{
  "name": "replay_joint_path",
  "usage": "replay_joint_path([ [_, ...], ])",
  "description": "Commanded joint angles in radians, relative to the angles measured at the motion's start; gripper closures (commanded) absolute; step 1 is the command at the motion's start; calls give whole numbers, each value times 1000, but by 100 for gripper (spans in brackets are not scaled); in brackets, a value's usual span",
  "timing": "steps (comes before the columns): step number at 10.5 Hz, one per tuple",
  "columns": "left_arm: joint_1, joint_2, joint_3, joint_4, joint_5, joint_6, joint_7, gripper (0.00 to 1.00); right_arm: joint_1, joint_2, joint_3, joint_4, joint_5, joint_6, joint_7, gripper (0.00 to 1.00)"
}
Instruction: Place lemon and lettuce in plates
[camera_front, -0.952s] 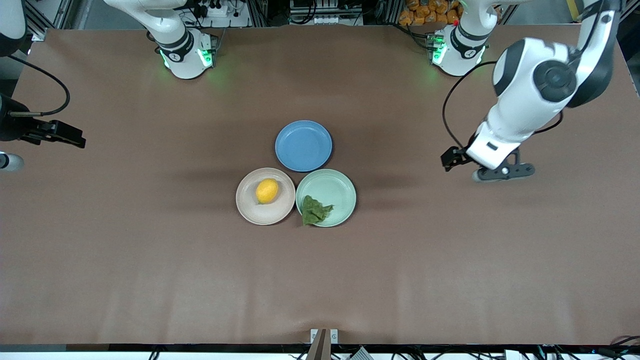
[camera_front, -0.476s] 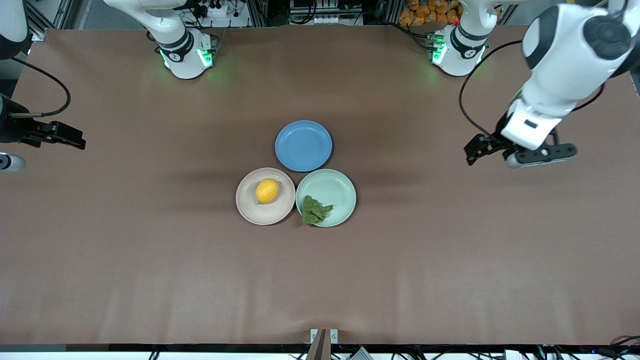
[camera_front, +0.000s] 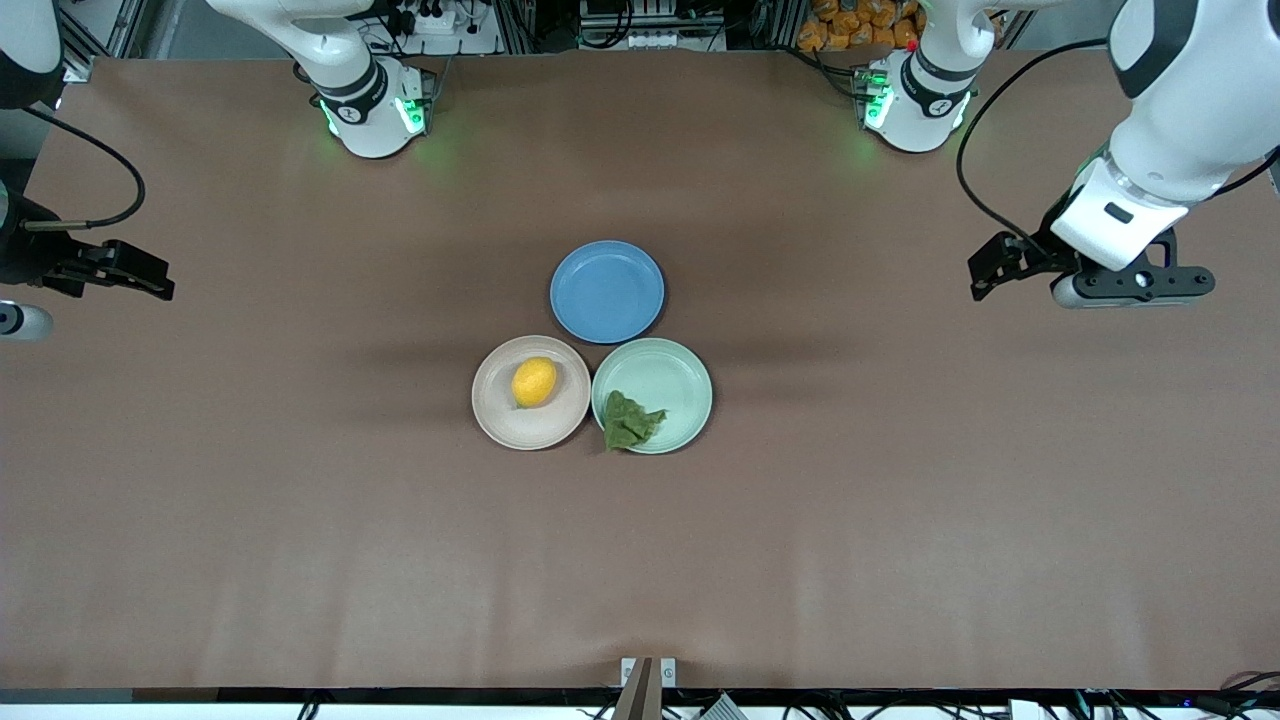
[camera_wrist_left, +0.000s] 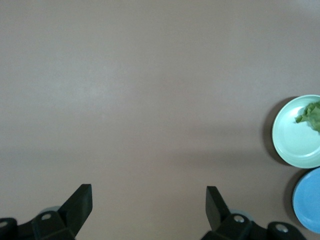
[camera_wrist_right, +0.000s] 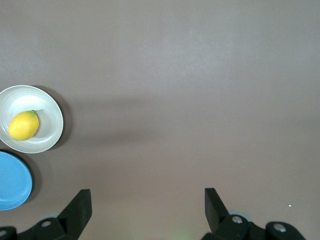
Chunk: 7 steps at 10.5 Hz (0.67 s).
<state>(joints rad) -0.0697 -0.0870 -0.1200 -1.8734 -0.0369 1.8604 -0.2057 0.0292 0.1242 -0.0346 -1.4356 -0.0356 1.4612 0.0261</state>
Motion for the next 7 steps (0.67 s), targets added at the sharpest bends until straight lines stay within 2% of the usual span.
replay_joint_path([
  [1,-18,6,20,118,-12,-143,38,0,9,-17,-11,-16,17,7,-12,0],
  [6,-4,26,13,244,-3,-269,57,0,6,-15,-13,-12,17,7,-12,0],
  [7,-7,23,8,243,50,-273,74,0,5,-15,-13,-12,17,7,-12,0],
])
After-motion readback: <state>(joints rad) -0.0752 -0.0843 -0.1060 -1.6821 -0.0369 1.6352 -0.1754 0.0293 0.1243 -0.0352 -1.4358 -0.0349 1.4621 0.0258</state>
